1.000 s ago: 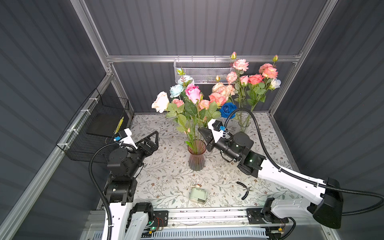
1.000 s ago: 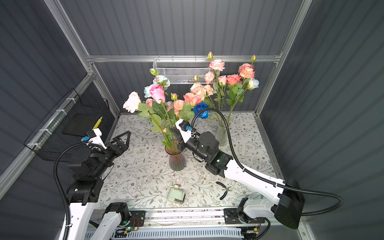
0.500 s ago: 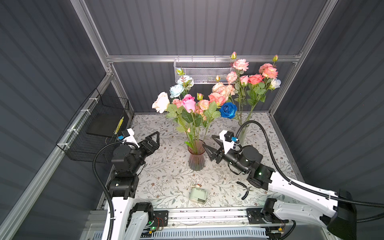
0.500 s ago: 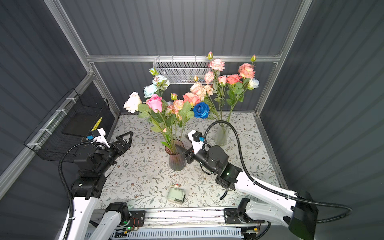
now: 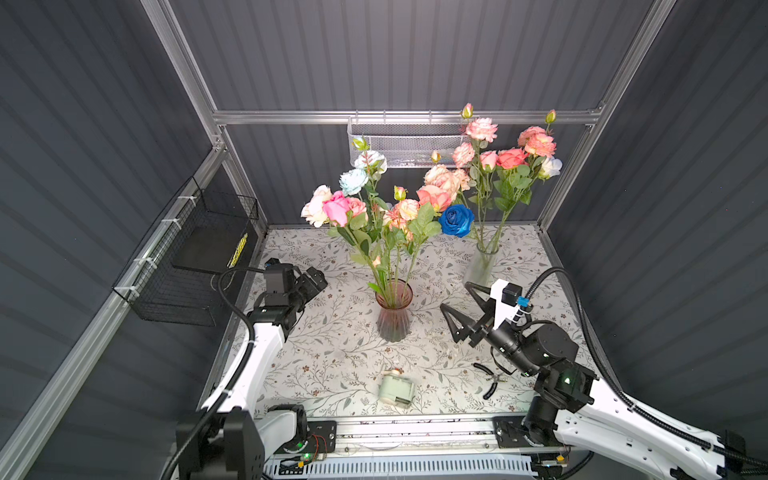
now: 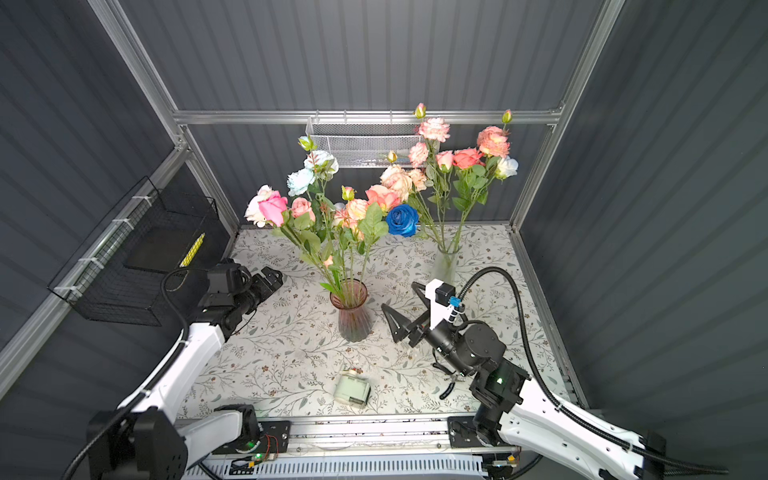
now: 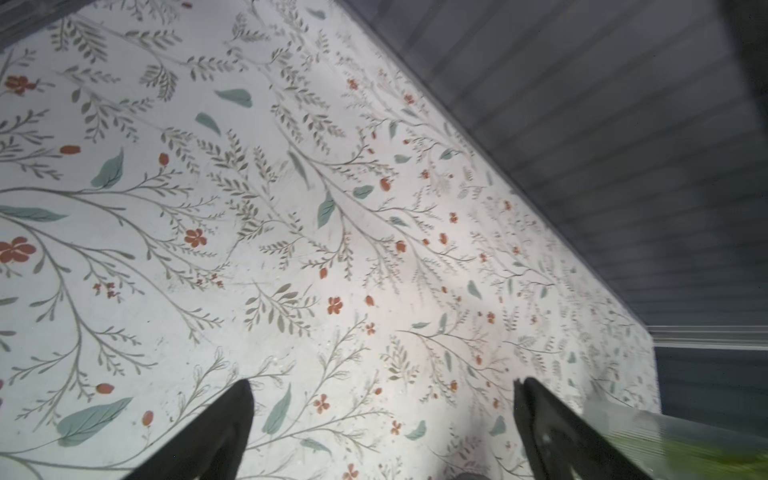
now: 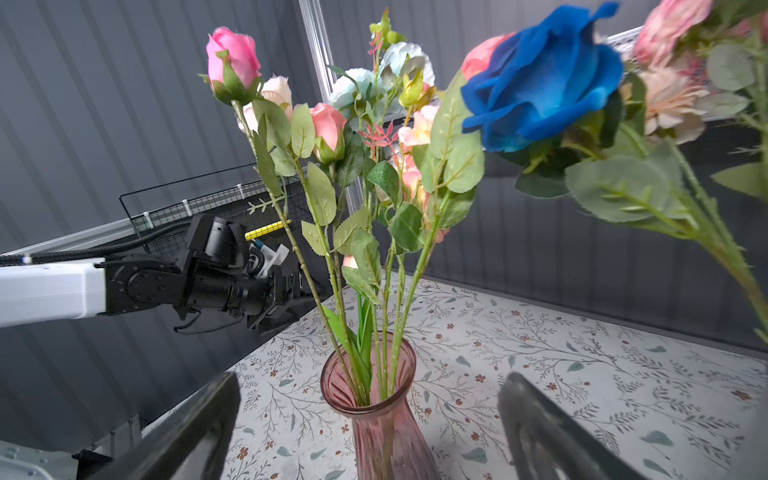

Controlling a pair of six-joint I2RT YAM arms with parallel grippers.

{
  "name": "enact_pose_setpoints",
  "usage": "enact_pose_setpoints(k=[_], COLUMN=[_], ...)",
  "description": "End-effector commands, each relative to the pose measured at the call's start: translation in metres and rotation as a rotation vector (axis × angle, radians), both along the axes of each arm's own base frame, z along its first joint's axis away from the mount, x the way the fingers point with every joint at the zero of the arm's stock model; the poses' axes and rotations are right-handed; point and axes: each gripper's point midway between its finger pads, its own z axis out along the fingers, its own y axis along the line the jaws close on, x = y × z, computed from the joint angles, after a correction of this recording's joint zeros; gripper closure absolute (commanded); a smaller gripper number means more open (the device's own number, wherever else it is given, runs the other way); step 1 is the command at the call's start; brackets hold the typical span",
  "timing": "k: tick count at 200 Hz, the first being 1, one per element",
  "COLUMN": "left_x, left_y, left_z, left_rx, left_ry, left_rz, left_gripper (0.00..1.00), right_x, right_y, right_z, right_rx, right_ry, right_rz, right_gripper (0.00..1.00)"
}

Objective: Arrange the flowers into the vase

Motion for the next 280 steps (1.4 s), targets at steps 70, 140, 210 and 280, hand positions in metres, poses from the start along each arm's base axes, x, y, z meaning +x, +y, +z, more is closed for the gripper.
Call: enact_pose_setpoints(k=[70,140,210,280], left_x=[0.023,0.026,0.042,0.044], left_y=[0.076,0.074,0.046,0.043], left_z=[-0.045,-0.08,-0.102,-0.1], left_rx=[0.547,0.667,0.685,0.714], left_ry=[-0.092,-0.176,-0.212,-0.22], left_rz=[0.175,0.112,-0.051,-0.048], left_gripper=[0.0,0.0,0.0,0.0], right_x=[-0.007,-0.005,0.026,0.077], right_y=[-0.057,-0.076,-0.094,-0.151], right_z=[-0.008,-0.011,-0.035,-0.078], right_rx=[0.043,0.032,-0.082,-0.141], right_ry=[-0.008,0.009,0.126,0.302], right_rz=[-0.166,-0.251,-0.488,-0.79], right_gripper=[0.01,0.01,0.01,0.01])
